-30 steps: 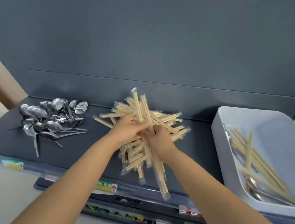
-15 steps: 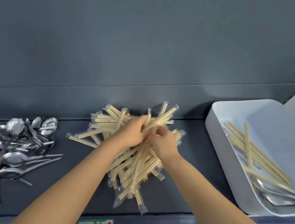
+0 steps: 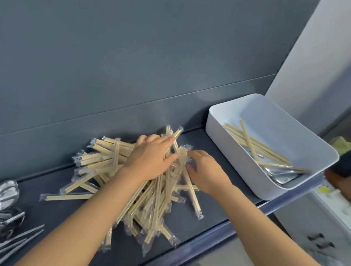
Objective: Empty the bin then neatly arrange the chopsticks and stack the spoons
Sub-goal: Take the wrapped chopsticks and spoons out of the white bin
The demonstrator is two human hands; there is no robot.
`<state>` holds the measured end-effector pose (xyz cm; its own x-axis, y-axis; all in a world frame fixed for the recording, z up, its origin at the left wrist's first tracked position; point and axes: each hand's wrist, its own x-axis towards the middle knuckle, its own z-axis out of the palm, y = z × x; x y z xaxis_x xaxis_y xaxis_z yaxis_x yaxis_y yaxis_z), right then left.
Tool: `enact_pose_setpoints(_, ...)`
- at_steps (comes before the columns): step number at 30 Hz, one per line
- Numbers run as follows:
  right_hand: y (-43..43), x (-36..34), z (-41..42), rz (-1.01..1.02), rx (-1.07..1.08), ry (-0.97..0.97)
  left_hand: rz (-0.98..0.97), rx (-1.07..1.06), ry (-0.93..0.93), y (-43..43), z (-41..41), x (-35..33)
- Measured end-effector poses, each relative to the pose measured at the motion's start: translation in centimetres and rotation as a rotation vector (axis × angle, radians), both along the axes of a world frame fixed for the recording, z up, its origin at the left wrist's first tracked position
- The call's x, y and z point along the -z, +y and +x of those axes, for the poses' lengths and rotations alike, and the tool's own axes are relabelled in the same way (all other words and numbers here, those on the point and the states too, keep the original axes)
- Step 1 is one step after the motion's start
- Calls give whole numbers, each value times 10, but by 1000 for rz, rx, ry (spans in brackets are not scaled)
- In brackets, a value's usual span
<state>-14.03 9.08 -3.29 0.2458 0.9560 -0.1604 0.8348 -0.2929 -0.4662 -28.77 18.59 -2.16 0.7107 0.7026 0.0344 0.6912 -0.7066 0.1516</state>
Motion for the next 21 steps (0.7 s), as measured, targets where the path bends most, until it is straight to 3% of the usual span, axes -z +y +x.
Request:
enact_pose_setpoints(4,-27,-21,24,70,0,-155,57,27,-57,-16,42,-9)
enact_pose_setpoints(9,-61,-53,91,231,119,-207,133,75,-79,-45,111,-21)
enact_pose_setpoints(16,-94,-49,211,38,50,-169,107,-2,-78,-73,221,-16)
enact_pose_setpoints(21,-94,-48,266,-66,-70,-121,-112,-88,92,-87,277,0)
